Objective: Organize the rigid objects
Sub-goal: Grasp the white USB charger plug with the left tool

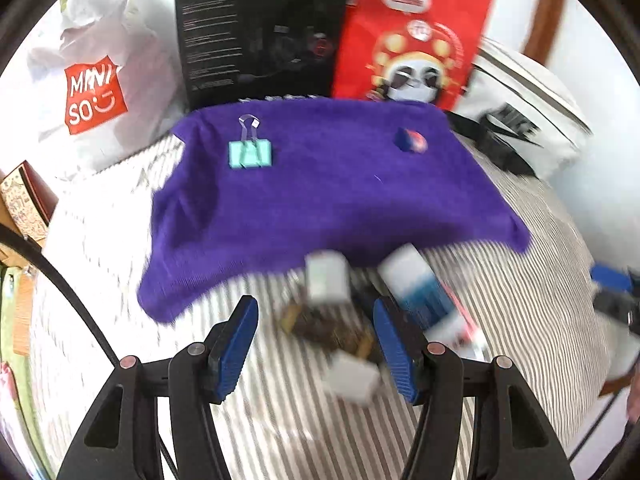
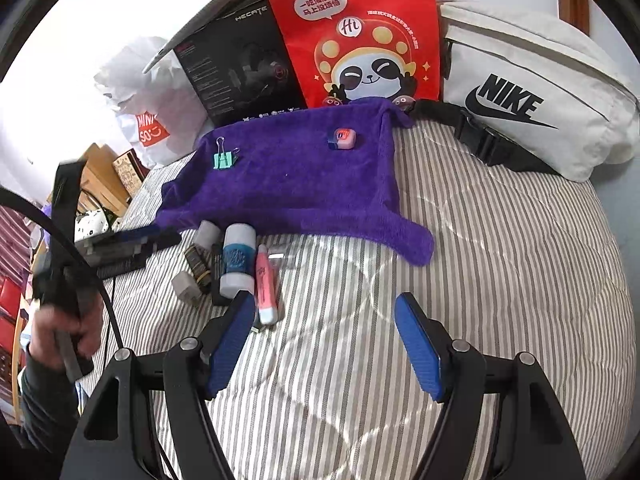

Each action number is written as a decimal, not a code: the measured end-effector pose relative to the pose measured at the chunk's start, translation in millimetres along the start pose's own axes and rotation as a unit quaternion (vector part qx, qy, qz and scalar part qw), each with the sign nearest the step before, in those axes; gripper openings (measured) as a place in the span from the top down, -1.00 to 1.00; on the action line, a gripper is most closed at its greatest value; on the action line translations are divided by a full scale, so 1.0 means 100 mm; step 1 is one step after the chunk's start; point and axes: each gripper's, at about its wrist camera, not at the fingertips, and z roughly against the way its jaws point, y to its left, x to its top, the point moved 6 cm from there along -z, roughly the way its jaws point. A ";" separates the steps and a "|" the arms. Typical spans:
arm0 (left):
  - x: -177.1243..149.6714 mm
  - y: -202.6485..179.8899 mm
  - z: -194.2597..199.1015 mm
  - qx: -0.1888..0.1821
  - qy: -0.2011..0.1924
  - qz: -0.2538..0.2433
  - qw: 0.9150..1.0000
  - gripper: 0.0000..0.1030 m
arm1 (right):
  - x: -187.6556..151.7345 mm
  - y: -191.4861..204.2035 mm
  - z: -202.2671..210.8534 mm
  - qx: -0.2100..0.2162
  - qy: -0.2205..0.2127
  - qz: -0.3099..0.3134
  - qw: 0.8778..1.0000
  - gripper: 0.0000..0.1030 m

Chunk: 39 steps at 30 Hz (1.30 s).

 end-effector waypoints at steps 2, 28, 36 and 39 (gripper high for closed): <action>-0.09 -0.03 0.02 -0.017 -0.003 -0.006 1.000 -0.13 | -0.05 0.02 0.05 -0.004 -0.002 0.003 1.000 -0.39; -0.47 -0.25 -0.31 -0.029 -0.012 -0.136 0.990 0.17 | -0.43 0.11 -0.10 -0.033 0.037 0.019 0.999 -0.44; -0.53 0.23 -0.17 0.026 -0.005 -0.060 0.998 0.17 | -0.28 0.31 -0.42 -0.009 0.038 0.049 0.998 -0.44; -0.59 0.42 -0.14 0.036 -0.003 -0.031 0.999 0.17 | -0.19 0.37 -0.60 -0.007 0.038 0.067 0.997 -0.44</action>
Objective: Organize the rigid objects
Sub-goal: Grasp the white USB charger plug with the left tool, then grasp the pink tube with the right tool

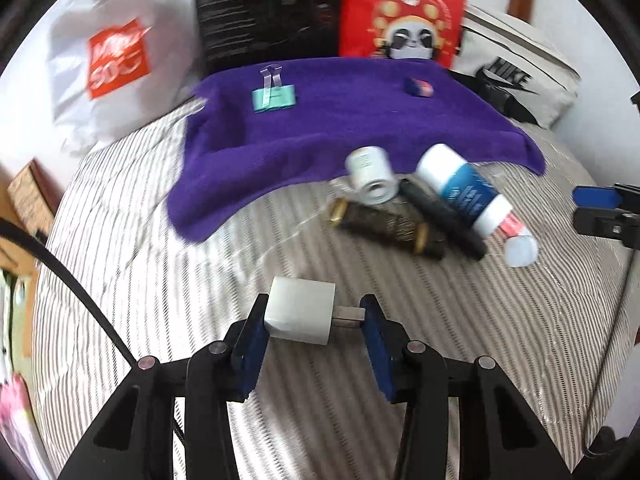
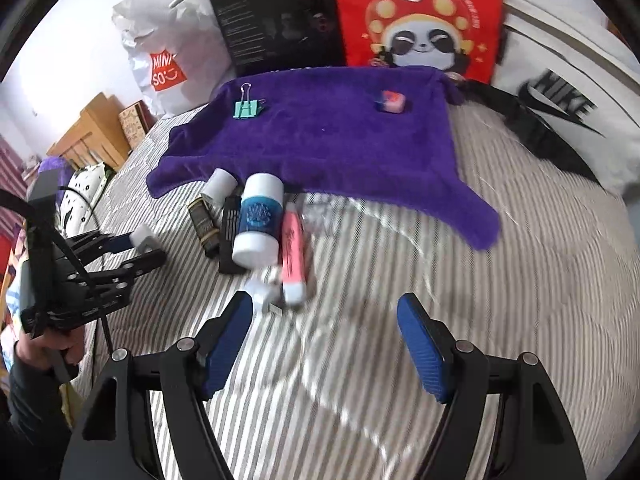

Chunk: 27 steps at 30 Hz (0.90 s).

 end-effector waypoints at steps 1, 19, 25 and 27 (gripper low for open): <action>-0.02 0.04 -0.01 0.007 0.001 0.005 1.000 0.17 | 0.03 0.01 -0.05 -0.004 0.002 0.007 1.000 -0.40; -0.04 0.06 0.00 0.007 0.009 0.021 1.000 0.16 | 0.14 0.27 -0.67 -0.027 0.040 0.123 0.991 0.44; -0.04 0.06 0.00 0.008 0.005 0.020 1.000 0.16 | 0.14 0.30 -0.66 -0.018 0.034 0.143 0.989 0.70; -0.04 0.05 0.00 0.008 0.005 0.020 1.000 0.16 | 0.13 0.26 -0.61 -0.018 0.035 0.141 0.989 0.70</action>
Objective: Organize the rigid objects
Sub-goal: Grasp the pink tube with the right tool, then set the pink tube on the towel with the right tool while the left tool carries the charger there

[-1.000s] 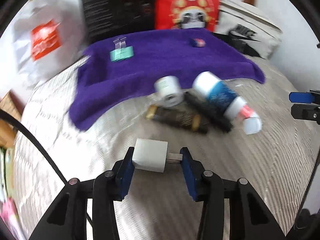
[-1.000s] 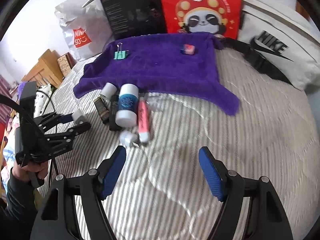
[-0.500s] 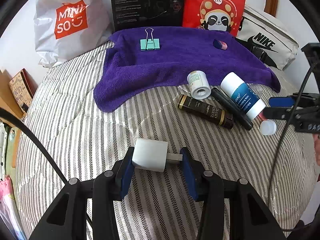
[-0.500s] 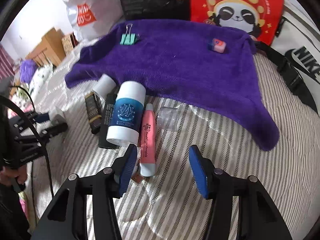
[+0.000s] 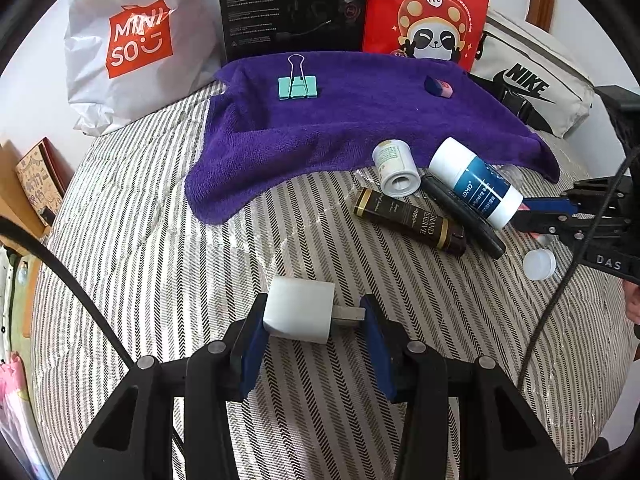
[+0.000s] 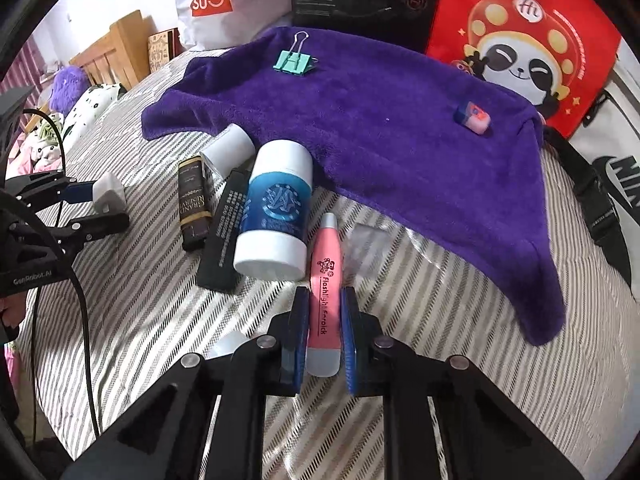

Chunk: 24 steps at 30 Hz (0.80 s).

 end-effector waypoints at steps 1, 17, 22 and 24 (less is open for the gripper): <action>0.00 0.00 0.00 0.000 0.000 0.000 1.000 0.16 | -0.01 -0.01 0.02 0.001 0.000 0.000 1.000 0.71; 0.02 0.01 0.00 0.005 0.007 0.002 1.000 0.16 | -0.48 -0.35 0.22 -0.018 0.022 -0.050 0.998 0.67; 0.03 0.02 -0.01 0.006 0.008 0.003 1.000 0.16 | -0.45 -0.36 0.21 -0.011 0.015 -0.048 0.999 0.68; 0.03 0.02 -0.01 0.007 0.007 0.004 1.000 0.16 | -0.46 -0.35 0.21 -0.013 0.015 -0.046 0.999 0.68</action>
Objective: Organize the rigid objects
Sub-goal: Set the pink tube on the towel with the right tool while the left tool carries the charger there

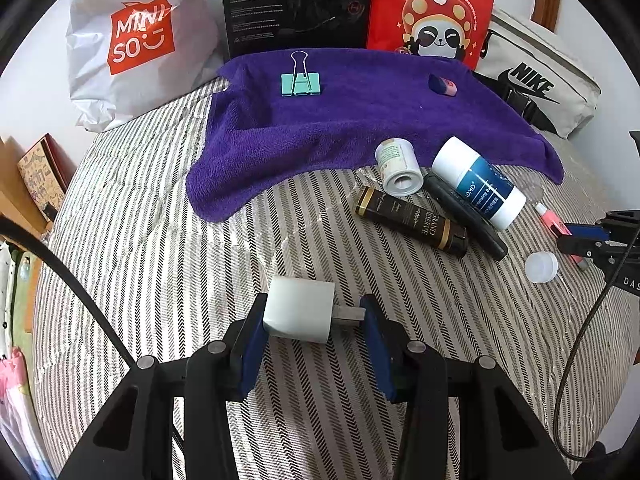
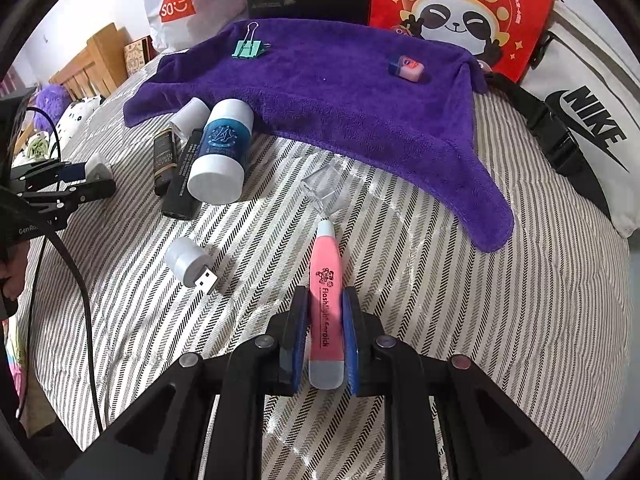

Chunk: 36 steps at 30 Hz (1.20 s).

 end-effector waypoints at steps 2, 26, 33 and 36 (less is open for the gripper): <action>0.00 0.00 0.00 0.001 0.001 0.001 1.000 0.17 | -0.01 0.01 0.01 0.002 0.002 -0.002 1.000 0.68; 0.32 0.12 0.36 -0.020 -0.016 0.058 0.998 0.17 | 0.26 -0.25 0.47 0.035 -0.047 -0.072 0.996 0.68; 0.56 0.23 0.47 -0.021 -0.041 0.070 0.996 0.17 | 0.53 -0.39 0.55 0.028 -0.072 -0.086 0.993 0.68; 0.65 0.27 0.49 -0.022 -0.048 0.075 0.996 0.17 | 0.67 -0.46 0.55 0.023 -0.082 -0.093 0.992 0.68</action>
